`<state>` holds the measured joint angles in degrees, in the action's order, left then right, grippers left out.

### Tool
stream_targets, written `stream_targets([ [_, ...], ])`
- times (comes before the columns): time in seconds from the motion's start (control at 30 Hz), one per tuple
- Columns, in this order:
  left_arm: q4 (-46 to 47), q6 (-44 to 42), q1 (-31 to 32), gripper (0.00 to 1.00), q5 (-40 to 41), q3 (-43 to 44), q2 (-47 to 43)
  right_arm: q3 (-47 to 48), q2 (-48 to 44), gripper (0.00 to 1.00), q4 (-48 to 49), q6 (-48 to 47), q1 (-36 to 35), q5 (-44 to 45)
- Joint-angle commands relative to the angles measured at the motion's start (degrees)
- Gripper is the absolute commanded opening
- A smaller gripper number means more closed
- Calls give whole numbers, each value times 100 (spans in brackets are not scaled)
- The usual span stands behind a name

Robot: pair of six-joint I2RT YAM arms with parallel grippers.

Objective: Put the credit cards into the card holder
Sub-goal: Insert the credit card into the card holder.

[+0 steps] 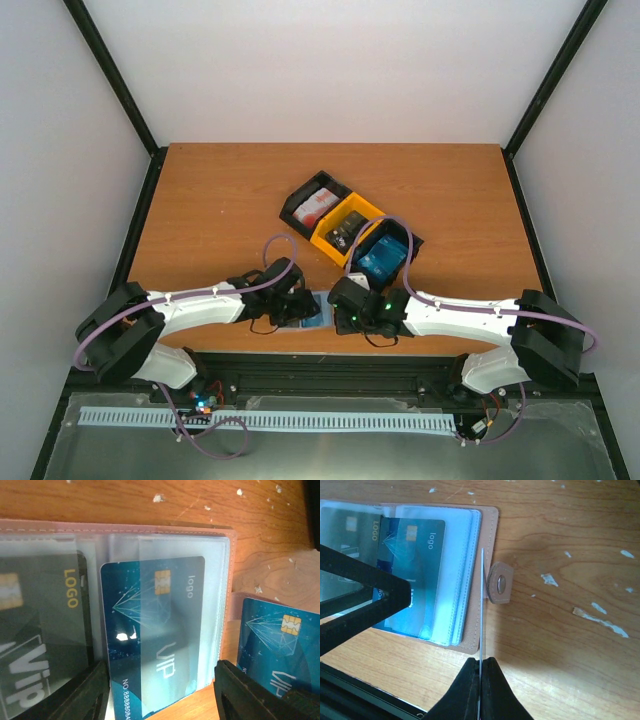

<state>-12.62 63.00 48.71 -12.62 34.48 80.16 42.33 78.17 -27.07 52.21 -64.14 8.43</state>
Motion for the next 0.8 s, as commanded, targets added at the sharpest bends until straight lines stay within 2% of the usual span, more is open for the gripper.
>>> stream_targets([
  [0.0,-372,-170,42,59,163,263,-62,4,75,3,206,-79,-55,-51],
  [0.53,-129,-1072,42,63,-337,613,366,40,512,3,398,-137,-58,-251],
  [0.77,-547,-831,44,67,184,639,318,77,357,3,140,-88,-55,19],
])
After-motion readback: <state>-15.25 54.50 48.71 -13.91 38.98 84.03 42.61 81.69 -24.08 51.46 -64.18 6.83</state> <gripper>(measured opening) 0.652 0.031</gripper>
